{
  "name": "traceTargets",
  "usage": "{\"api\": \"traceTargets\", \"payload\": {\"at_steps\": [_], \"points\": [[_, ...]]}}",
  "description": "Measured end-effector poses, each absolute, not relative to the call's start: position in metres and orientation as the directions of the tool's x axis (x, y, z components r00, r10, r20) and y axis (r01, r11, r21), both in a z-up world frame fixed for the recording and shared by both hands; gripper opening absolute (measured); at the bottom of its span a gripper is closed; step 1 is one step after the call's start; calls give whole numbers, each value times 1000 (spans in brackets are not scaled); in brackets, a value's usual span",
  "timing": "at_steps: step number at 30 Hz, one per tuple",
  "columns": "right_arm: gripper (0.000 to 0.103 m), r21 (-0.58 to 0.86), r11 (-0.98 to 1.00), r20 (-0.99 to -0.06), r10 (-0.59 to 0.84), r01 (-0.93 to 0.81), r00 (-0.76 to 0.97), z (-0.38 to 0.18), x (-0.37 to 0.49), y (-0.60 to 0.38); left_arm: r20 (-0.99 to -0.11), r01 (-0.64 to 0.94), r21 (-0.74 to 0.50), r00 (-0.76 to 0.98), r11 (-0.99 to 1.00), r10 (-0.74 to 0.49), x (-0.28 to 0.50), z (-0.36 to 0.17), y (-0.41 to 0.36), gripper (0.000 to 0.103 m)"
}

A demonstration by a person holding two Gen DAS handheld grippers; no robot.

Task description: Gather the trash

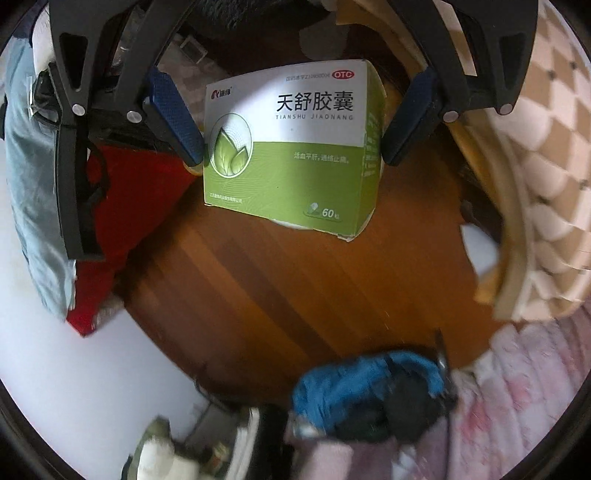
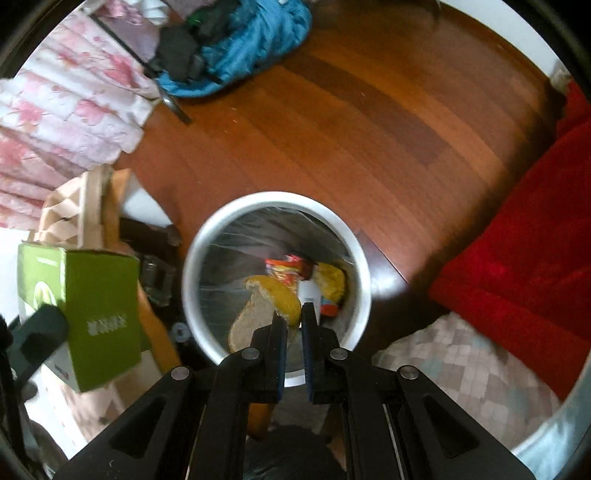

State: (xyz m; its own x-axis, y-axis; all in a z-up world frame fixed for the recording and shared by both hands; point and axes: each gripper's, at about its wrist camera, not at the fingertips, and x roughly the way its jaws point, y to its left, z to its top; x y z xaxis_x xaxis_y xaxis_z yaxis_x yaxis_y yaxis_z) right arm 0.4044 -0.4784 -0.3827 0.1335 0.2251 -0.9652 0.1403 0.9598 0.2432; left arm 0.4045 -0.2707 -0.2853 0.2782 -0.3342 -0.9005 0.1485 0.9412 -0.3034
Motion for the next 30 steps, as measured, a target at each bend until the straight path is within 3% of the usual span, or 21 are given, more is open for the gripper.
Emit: {"api": "traceTargets", "payload": {"at_steps": [11,13,14,15,16,19,21,26,30], "points": [[10,225,957,-974,217,184,61,-428,424,-488,-925,80,-337,155,938,-346,414,-327,-286,100],[18,219,958,-976,214,186,44,-432,423,-486,-923,63,-345,157,937,-351,415,-329,-282,100],[30,215,958,-977,211,187,41,-432,424,-485,-922,56,-350,153,935,-355,414,-329,-281,100],[48,209,960,-978,205,186,38,-433,423,-485,-922,52,-352,152,935,-355,414,-329,-281,100],[56,199,962,-980,196,188,35,-433,422,-484,-924,52,-345,154,937,-349,413,-327,-281,100],[71,191,965,-981,190,179,23,-431,419,-481,-931,53,-325,158,944,-329,413,-327,-278,100],[100,163,973,-987,162,163,18,-427,417,-478,-938,58,-295,171,954,-301,412,-323,-277,100],[103,82,992,-997,80,92,22,-397,403,-463,-941,60,-197,268,979,-206,398,-298,-269,100],[103,96,993,-994,92,67,58,-360,390,-460,-938,46,-121,322,992,-129,381,-270,-262,100]]}}
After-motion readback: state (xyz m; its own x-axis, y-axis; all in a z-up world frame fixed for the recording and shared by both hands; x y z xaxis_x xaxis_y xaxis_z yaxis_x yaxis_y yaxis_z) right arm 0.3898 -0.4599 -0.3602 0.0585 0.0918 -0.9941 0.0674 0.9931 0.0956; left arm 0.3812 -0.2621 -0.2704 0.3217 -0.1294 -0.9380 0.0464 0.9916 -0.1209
